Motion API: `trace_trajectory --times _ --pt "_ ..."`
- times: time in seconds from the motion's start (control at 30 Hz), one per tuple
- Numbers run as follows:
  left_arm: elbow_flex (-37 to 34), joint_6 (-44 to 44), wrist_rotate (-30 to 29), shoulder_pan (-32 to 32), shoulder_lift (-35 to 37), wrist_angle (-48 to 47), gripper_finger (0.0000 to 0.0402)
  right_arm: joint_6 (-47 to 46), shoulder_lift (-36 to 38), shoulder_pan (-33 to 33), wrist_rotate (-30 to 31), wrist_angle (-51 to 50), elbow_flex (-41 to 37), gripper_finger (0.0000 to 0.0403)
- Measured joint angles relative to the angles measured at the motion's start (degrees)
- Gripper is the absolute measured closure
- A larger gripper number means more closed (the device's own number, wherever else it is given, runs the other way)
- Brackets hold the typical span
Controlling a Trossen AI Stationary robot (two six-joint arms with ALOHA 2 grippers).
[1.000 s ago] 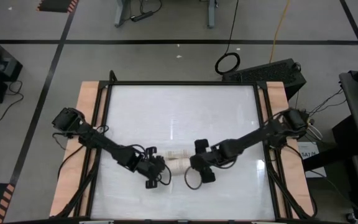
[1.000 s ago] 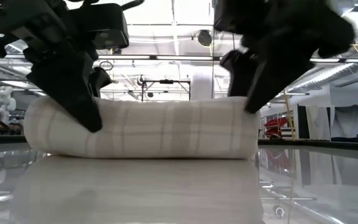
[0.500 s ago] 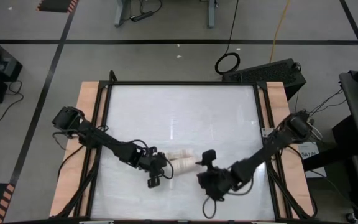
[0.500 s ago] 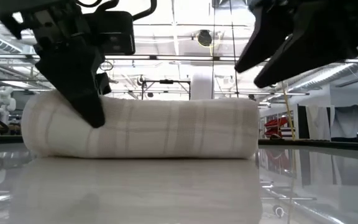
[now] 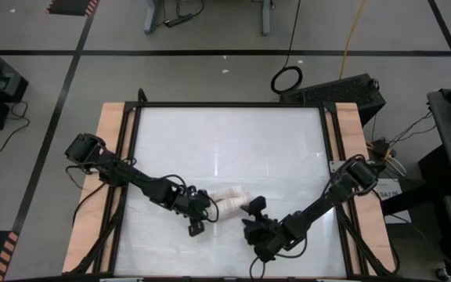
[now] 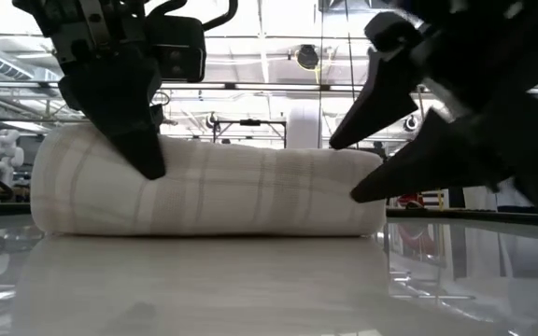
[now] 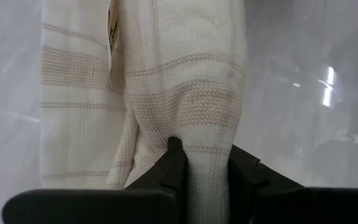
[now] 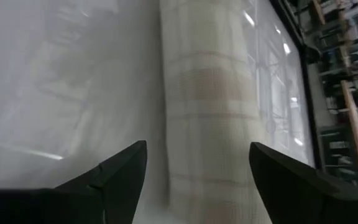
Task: Roll towel
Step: Roll the white towel
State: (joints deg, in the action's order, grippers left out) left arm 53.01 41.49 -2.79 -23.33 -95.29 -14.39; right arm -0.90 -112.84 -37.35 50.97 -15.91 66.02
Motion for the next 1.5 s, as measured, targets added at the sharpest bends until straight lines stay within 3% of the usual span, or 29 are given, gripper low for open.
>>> trace_trajectory --times 0.3,0.6,0.8,1.03,1.2,1.5 --pt "0.00 2.72 -0.48 0.00 0.00 -0.01 0.0329 5.91 -0.34 2.92 -0.27 2.13 0.00 0.0139" --pt "0.00 3.24 -1.26 -0.02 0.00 -0.29 0.0329 8.64 -0.32 6.48 -7.79 4.53 0.00 0.0119" --pt "0.00 3.22 -1.33 -0.04 0.00 -0.29 0.0329 11.31 0.04 6.92 -7.42 5.11 0.00 0.0083" --pt "0.00 3.22 -1.47 -0.09 0.02 -0.27 0.0329 12.73 1.64 6.96 -5.02 4.63 0.00 0.0090" --pt "0.00 3.24 -2.26 -0.41 0.02 -0.29 0.0329 9.56 1.30 10.42 -14.82 3.74 0.00 0.0090" --pt "0.02 3.26 -3.53 -1.74 0.04 -0.27 0.0329 11.99 0.95 13.31 -17.75 4.18 0.00 0.0098"
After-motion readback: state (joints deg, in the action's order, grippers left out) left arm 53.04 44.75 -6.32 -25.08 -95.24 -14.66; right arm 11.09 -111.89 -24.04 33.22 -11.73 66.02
